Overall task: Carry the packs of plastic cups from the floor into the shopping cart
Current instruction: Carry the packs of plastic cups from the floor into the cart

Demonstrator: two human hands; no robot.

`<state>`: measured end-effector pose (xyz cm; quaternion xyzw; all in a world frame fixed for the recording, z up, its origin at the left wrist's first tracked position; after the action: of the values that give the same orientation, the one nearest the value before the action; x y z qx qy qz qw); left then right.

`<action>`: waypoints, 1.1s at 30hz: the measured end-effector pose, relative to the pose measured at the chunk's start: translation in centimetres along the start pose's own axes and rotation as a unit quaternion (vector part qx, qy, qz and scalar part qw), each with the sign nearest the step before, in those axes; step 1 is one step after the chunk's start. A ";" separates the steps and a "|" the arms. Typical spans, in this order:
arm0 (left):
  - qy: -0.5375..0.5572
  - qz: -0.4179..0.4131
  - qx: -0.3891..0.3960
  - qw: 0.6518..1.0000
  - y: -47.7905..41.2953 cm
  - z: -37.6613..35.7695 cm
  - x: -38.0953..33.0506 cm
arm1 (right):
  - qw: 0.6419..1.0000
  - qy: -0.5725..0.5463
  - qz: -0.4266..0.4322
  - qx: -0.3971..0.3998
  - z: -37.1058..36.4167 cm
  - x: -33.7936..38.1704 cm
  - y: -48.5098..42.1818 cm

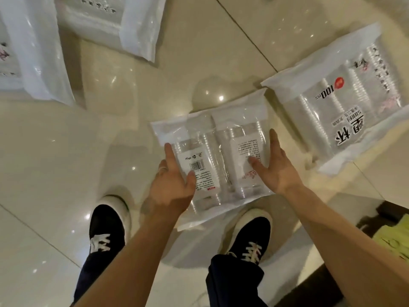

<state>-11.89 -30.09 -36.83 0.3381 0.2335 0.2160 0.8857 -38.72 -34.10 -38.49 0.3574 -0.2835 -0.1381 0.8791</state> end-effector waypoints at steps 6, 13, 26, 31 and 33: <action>0.018 -0.050 -0.029 0.998 1.0 3.0 -2.3 | 0.999 -0.044 0.006 -0.010 1.7 1.7 2.0; 0.026 -0.087 -0.087 0.992 5.8 16.2 -10.3 | 0.993 -0.083 0.024 -0.084 12.8 9.4 8.8; 0.102 -0.235 -0.237 0.937 28.3 55.2 -28.7 | 0.946 -0.169 0.104 -0.256 47.1 33.2 34.3; 0.128 -0.216 -0.262 0.932 38.1 67.0 -29.8 | 0.926 -0.153 0.186 -0.289 55.0 42.9 44.8; 0.132 -0.205 -0.282 0.928 42.1 71.0 -29.3 | 0.921 -0.134 0.219 -0.293 56.9 46.7 48.4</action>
<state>-5.02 -52.74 47.53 -0.0121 0.3417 0.1297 0.9307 -33.32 -51.96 47.58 -0.0089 -0.4166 -0.0658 0.9067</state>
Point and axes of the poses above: each hand's wrist, its own y-axis away from the middle knuckle, its own z-axis out of the back of the hand, x = y × z, the point moved 7 cm from there along -y, towards the middle knuckle, and after that the axes turned 2 degrees about z, right-handed, at the moved point
